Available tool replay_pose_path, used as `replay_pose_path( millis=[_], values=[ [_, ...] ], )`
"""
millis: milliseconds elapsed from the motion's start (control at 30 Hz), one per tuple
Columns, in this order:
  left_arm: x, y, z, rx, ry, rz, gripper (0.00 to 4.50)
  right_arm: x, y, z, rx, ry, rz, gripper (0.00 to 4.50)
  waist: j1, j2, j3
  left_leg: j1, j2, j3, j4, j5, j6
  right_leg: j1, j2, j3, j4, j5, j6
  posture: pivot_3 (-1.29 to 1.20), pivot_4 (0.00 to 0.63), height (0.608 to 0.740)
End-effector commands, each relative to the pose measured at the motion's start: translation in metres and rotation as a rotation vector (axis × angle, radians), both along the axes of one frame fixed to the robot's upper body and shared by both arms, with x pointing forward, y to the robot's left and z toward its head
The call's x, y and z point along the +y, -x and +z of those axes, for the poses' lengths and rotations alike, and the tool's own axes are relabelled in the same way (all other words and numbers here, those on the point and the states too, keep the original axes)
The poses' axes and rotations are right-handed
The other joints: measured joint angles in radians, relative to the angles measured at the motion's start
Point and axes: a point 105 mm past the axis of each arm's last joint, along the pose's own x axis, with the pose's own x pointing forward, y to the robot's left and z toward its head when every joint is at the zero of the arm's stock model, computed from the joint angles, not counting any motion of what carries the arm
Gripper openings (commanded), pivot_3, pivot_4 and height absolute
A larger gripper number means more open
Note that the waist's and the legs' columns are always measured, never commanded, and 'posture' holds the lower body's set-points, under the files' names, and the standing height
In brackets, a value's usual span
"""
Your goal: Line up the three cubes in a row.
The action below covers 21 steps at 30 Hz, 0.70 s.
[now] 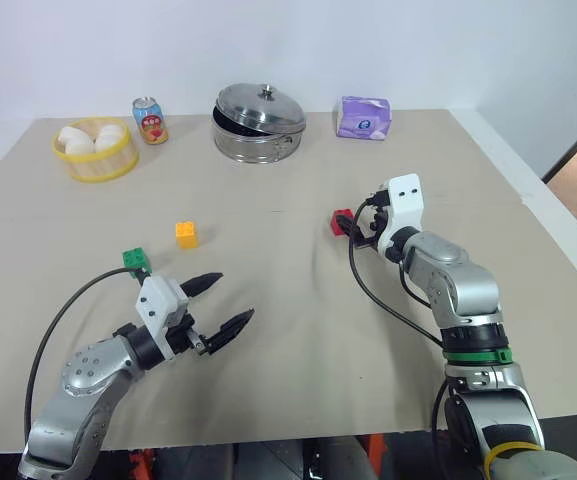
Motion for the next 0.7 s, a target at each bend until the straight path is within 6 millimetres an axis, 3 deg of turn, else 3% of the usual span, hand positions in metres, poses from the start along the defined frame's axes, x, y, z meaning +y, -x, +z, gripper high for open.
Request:
replay_pose_path(
  millis=[33,200,500,700],
  values=[
    [-0.002,0.005,0.005,-0.03,0.002,-0.016,4.46,0.007,-0.006,0.018,-0.062,-0.019,0.024,4.5,0.0,0.0,0.0,0.0,0.001,0.0,0.0,0.0,0.0,0.0,0.001,0.0,0.0,0.0,0.0,0.0,0.15,0.74],
    [-0.002,0.005,0.002,-0.027,-0.008,-0.008,4.46,0.018,-0.013,0.015,-0.055,-0.028,0.06,4.5,0.0,0.0,0.0,0.0,0.007,0.0,0.0,0.0,0.0,-0.001,0.007,0.0,0.0,0.002,-0.004,0.0,0.15,0.74],
    [-0.005,0.006,0.004,-0.033,-0.005,0.01,4.46,0.013,-0.028,-0.005,-0.001,-0.045,0.021,4.5,-0.001,0.0,0.0,0.0,0.014,0.001,0.0,0.0,0.0,-0.005,0.016,0.003,0.001,0.005,-0.01,0.0,0.15,0.74],
    [-0.006,0.008,0.002,-0.02,-0.006,0.003,4.46,0.028,-0.035,-0.005,0.011,-0.075,0.059,4.5,-0.002,0.0,0.0,0.0,0.018,0.004,0.0,0.0,0.0,-0.009,0.023,0.01,0.002,0.007,-0.013,0.0,0.15,0.74]
  ],
)
